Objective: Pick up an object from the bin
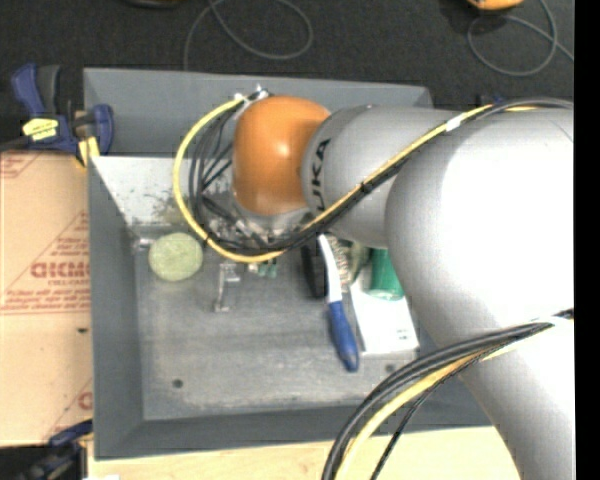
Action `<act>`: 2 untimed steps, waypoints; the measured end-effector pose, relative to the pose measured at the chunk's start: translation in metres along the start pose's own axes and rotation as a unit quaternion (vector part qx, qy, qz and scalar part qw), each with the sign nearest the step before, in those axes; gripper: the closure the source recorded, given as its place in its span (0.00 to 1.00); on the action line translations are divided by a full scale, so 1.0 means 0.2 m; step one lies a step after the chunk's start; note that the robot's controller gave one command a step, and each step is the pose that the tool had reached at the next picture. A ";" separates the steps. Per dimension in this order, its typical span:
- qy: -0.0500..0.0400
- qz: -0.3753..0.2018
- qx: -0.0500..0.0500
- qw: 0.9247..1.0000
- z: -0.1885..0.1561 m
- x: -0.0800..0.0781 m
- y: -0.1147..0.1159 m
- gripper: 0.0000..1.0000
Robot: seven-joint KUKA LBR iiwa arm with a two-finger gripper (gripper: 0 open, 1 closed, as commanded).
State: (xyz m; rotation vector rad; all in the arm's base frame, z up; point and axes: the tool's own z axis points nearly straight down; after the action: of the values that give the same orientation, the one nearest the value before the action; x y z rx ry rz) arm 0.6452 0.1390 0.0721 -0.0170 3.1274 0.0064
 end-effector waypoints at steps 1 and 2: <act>0.006 -0.096 0.002 0.995 -0.10 0.06 -0.44 0.00; 0.004 -0.019 0.001 1.000 -0.12 0.04 -0.16 0.00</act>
Offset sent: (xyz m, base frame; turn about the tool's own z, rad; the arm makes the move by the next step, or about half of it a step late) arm -0.0082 0.0778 0.0279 0.2769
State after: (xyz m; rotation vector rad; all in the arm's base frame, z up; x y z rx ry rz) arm 0.6371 0.1071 0.0968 -0.0774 3.1348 0.0022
